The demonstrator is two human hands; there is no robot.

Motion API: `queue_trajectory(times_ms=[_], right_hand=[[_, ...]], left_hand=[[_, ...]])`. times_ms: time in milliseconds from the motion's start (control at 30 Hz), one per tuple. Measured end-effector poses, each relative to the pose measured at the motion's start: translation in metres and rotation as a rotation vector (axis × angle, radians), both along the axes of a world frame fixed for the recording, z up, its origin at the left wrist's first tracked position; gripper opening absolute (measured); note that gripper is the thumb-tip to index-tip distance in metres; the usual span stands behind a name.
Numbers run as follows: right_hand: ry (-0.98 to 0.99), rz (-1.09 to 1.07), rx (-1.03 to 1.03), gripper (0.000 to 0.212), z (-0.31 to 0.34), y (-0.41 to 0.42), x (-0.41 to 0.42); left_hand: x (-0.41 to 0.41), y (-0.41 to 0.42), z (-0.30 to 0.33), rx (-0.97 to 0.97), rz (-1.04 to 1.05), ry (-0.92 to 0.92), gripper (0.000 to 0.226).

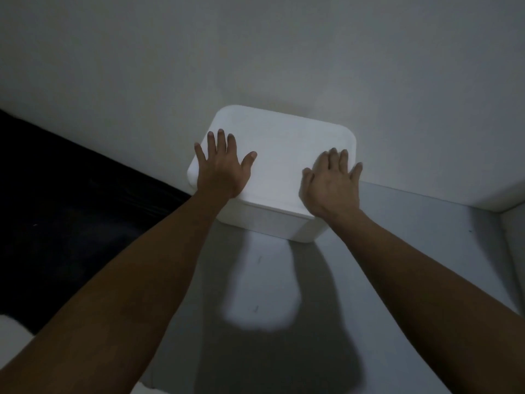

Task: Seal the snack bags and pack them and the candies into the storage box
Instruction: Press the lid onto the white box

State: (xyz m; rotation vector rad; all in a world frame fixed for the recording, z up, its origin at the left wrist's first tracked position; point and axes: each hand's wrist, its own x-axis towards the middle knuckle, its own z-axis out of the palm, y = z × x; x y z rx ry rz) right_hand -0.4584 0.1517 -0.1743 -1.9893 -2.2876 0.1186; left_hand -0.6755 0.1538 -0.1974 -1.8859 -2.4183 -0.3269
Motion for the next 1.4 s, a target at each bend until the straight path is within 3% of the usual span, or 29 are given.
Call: queue_trajectory(times_ms=[433, 1100, 1400], right_hand=[[0.042, -0.036, -0.061, 0.075, 0.0, 0.002, 0.001], [0.005, -0.047, -0.112, 0.074, 0.003, 0.015, -0.003], [0.18, -0.161, -0.091, 0.087, 0.009, 0.06, 0.002]], left_hand=[[-0.022, 0.031, 0.016, -0.158, -0.133, -0.005, 0.09], [-0.02, 0.061, 0.009, -0.098, -0.132, -0.011, 0.088], [-0.02, 0.065, 0.009, -0.03, -0.143, -0.015, 0.087]])
